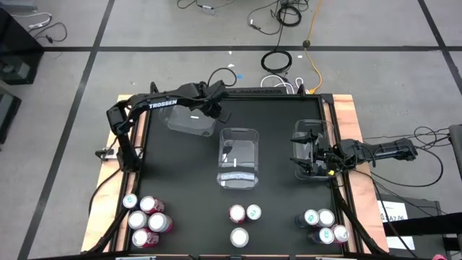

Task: Sort soda cans
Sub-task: Move the top left transparent bin beside the center transparent bin

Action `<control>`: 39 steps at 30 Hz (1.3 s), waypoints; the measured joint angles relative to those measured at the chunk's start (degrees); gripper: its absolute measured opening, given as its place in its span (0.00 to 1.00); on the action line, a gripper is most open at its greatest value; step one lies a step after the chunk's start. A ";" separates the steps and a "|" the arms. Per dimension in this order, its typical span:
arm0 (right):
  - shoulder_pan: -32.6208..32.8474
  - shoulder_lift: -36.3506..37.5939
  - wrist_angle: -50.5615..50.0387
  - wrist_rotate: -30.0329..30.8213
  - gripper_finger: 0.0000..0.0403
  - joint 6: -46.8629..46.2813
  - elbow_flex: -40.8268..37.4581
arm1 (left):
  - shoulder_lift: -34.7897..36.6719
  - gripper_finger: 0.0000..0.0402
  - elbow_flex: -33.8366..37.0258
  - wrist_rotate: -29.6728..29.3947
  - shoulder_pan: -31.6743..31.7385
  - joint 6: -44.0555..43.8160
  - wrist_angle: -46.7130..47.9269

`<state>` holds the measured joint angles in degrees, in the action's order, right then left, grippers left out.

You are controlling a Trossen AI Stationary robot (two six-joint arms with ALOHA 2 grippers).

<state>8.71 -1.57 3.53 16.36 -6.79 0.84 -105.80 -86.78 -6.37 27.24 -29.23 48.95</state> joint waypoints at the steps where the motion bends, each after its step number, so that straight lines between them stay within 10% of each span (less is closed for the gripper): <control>1: 0.01 -0.01 0.00 0.00 0.94 0.00 0.00 | 0.00 0.03 0.00 0.02 0.00 0.00 0.00; 39: 0.02 0.01 -0.02 -0.02 0.94 0.00 0.00 | 6.44 0.02 0.26 2.08 -10.52 4.51 26.75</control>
<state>8.73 -1.56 3.51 16.34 -6.79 0.84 -99.36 -86.52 -4.29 16.73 -24.73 75.70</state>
